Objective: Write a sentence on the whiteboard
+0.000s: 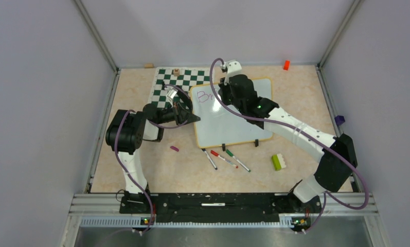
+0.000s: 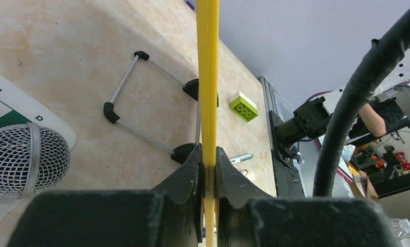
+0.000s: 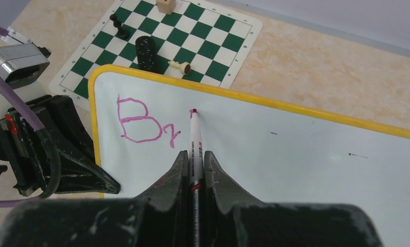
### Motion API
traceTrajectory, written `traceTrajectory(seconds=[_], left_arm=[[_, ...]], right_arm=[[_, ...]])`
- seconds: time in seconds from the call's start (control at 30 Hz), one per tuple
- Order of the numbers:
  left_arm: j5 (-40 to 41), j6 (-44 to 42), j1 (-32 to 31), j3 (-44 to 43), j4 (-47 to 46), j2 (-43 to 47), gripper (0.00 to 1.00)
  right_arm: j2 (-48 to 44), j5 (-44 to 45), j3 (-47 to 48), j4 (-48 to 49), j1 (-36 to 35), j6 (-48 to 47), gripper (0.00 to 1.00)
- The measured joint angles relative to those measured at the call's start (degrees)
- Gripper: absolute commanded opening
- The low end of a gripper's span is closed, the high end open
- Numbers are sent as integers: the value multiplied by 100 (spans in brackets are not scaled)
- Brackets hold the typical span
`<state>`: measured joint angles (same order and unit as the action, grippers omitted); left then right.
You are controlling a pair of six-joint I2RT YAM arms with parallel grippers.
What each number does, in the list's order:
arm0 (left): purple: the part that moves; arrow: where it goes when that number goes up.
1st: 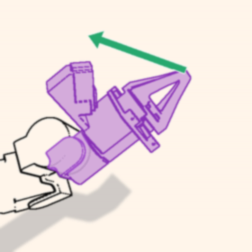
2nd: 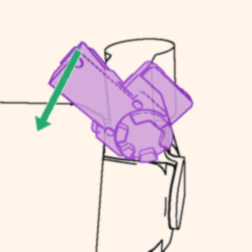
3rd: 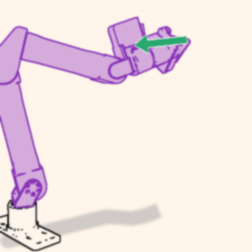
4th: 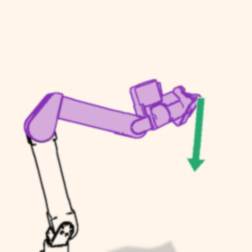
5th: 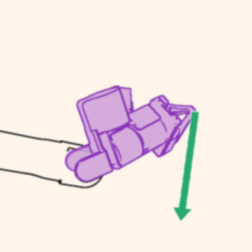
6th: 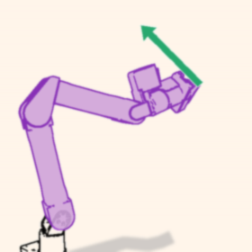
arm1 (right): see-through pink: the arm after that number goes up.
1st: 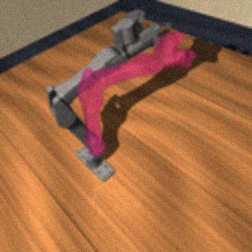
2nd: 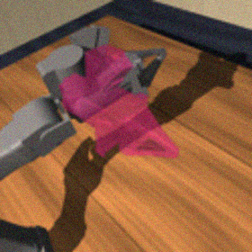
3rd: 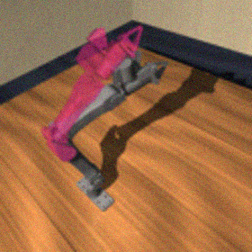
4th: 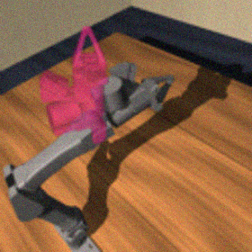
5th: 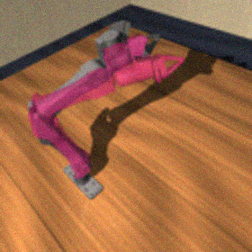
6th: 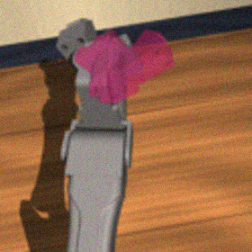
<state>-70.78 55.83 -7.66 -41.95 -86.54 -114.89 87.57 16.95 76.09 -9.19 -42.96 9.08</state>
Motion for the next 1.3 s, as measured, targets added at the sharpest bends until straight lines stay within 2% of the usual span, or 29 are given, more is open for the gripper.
traceTrajectory(seconds=[0.7, 1.3], left_arm=[[13, 0, 0, 0, 33, 0, 0], [-15, -7, 0, 0, -11, 0, 0]], right_arm=[[-26, 103, -74, 116, 0, -9, 0], [-542, -210, -411, 181, 2, -2, 0]])
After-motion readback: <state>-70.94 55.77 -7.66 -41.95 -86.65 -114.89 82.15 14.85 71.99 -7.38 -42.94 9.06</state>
